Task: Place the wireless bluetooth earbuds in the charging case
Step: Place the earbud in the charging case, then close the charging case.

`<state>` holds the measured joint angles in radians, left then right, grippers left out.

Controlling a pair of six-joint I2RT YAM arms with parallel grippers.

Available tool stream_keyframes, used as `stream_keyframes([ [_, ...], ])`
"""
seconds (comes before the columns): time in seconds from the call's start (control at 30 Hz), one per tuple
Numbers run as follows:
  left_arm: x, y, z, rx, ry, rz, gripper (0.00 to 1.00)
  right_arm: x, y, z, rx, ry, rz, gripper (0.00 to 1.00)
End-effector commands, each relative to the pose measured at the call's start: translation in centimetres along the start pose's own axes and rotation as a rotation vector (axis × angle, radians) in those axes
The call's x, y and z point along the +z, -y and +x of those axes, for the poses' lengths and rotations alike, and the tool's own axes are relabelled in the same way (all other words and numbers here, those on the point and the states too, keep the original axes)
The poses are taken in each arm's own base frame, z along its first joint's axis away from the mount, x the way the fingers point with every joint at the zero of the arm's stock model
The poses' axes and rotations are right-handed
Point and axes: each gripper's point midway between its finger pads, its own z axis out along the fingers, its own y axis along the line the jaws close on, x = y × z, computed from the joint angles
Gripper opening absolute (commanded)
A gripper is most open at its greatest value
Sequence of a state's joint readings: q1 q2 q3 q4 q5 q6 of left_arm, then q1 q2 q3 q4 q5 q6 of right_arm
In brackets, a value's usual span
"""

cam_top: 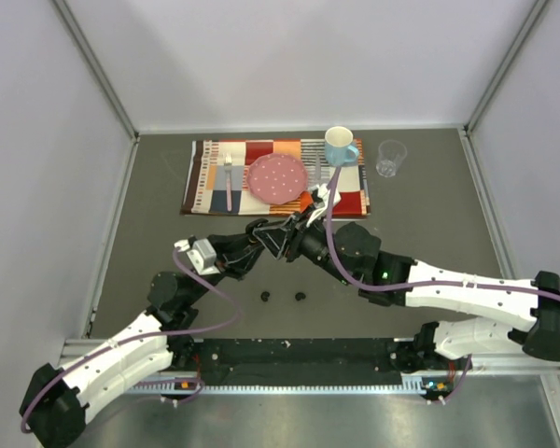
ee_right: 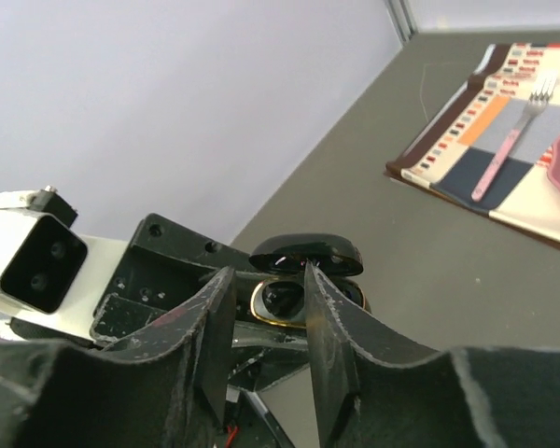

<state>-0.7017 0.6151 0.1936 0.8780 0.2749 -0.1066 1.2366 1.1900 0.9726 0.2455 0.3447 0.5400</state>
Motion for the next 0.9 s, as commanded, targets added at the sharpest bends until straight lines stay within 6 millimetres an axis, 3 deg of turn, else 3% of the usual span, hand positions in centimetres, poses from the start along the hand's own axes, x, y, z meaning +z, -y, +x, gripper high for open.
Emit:
stream_keyframes([
  [0.0, 0.0, 0.2, -2.3, 0.019, 0.086, 0.009, 0.00, -1.0, -1.9, -2.8, 0.005, 0.111, -0.097, 0.38],
  [0.3, -0.3, -0.2, -2.0, 0.028, 0.086, -0.018, 0.00, -1.6, -2.6, -3.5, 0.019, 0.123, -0.130, 0.47],
  [0.6, -0.2, -0.1, -2.1, 0.025, 0.084, -0.015, 0.00, -3.0, -2.1, -4.6, 0.046, 0.134, -0.105, 0.94],
  [0.67, -0.3, -0.2, -2.2, 0.027, 0.087, -0.016, 0.00, -3.3, -1.7, -4.9, 0.051, 0.145, -0.087, 0.99],
  [0.87, -0.3, -0.2, -2.4, 0.027, 0.083, -0.018, 0.00, -4.5, 0.1, -5.8, 0.075, 0.169, 0.001, 0.99],
])
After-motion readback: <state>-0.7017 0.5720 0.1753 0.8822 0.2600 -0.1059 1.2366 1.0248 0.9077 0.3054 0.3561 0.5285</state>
